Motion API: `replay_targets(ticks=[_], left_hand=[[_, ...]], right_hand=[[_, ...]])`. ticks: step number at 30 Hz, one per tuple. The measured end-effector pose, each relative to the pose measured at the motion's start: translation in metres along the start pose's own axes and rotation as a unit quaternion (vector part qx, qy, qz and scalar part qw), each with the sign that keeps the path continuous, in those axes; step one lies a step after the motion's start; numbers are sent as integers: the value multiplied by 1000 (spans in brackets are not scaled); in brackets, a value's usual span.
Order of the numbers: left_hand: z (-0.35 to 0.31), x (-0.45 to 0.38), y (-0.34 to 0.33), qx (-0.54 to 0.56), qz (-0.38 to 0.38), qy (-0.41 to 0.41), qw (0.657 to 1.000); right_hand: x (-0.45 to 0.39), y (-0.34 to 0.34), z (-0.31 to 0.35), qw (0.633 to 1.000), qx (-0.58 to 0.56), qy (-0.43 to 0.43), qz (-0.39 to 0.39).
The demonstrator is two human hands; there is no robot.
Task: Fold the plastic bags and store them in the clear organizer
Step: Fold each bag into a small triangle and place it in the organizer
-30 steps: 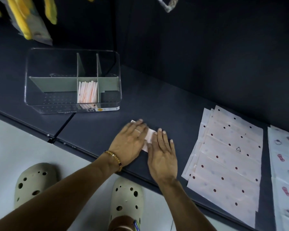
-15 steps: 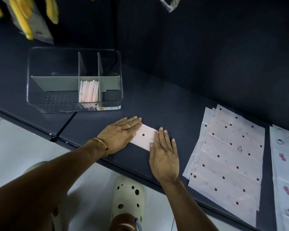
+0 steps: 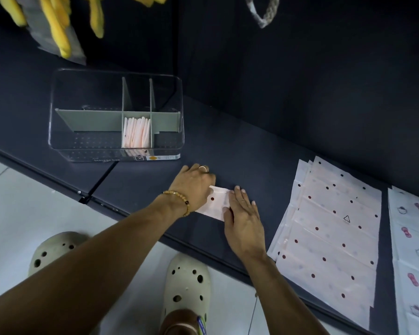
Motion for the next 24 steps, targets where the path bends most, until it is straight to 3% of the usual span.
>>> replay_targets(ticks=[2,4,7,10,13,16,17,20,24], left_hand=[[6,9,5,161,38,-1,986],[18,22,15,341,54,-4,939],[39,45,34,492,23,-2,870],[58,65,49,579,-12,-11,815],[88,79,57,520,-105,38,847],[131,90,64,361,-224,145,893],[144,93,65,304,-220,160,913],[164,93,60,185,-103,161,964],[169,94,51,159,-93,160,970]], right_hand=[[3,11,9,992,-117,-23,-52],[3,24,22,965,-237,-55,-95],[-6,42,44,911,-406,-51,-58],[-14,53,72,903,-430,2,0],[-26,56,97,911,-411,27,-6],[-40,58,118,897,-440,19,-39],[-46,58,124,891,-452,15,-47],[-57,60,139,880,-471,6,-60],[-66,64,155,874,-481,9,-72]])
Point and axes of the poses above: each hand's wrist, its own x-axis away from the middle knuckle, its own y-axis out of the back of the hand, z = x × y, the point moved 1 cm from there along -x, towards the middle knuckle, and after that the axes turned 12 degrees about z, right-handed, at the moved point
